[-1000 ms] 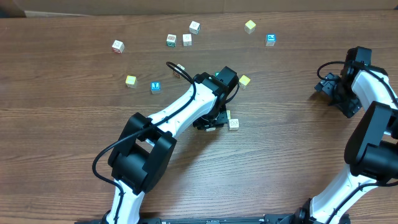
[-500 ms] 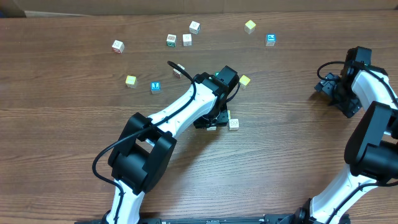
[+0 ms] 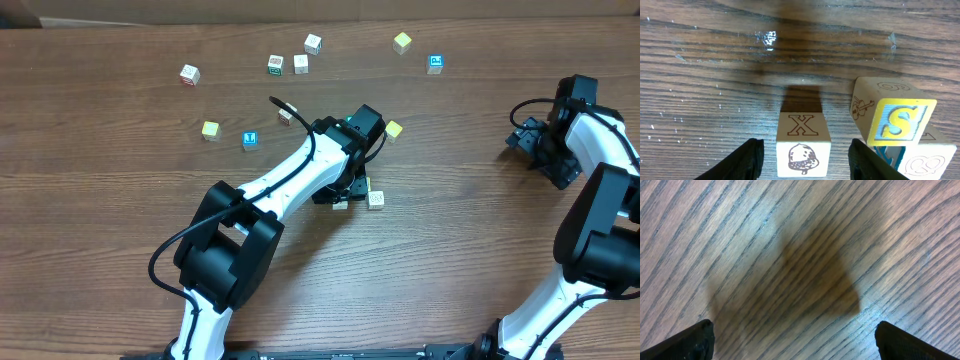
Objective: Form a circle
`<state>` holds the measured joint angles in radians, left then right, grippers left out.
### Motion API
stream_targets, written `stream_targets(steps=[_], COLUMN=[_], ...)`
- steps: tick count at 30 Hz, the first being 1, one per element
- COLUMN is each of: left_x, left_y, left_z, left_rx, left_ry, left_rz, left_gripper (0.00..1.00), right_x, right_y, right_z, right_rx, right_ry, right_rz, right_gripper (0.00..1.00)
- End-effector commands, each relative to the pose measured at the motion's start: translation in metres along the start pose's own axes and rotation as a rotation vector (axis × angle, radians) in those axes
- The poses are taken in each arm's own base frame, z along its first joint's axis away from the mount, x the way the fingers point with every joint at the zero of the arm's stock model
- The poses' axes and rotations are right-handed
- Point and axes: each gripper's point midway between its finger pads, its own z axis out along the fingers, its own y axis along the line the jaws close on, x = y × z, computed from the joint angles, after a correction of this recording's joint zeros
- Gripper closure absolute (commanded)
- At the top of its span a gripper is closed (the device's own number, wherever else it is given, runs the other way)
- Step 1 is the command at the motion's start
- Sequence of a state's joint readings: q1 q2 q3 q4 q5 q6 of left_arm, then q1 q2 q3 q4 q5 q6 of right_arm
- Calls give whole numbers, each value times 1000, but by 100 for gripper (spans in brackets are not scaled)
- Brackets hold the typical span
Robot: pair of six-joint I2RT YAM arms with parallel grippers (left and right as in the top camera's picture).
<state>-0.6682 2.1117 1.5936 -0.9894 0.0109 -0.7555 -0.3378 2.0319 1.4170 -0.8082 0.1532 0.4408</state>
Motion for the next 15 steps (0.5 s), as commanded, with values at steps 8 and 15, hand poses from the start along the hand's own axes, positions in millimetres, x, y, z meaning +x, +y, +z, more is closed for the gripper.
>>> stream_targets(steps=[8,15], left_x=[-12,-25], left_y=[12,21], left_z=[-5,-6], left_rx=[-6,4], left_ry=[-29,-43], left_rz=[-16,-53], left_gripper=[49,50], right_x=[-4,-4], right_y=[1,1], right_z=[-9,-9], right_rx=[-11,-10], right_ry=[-25,-25], right_rz=[6,6], right_gripper=[0,0])
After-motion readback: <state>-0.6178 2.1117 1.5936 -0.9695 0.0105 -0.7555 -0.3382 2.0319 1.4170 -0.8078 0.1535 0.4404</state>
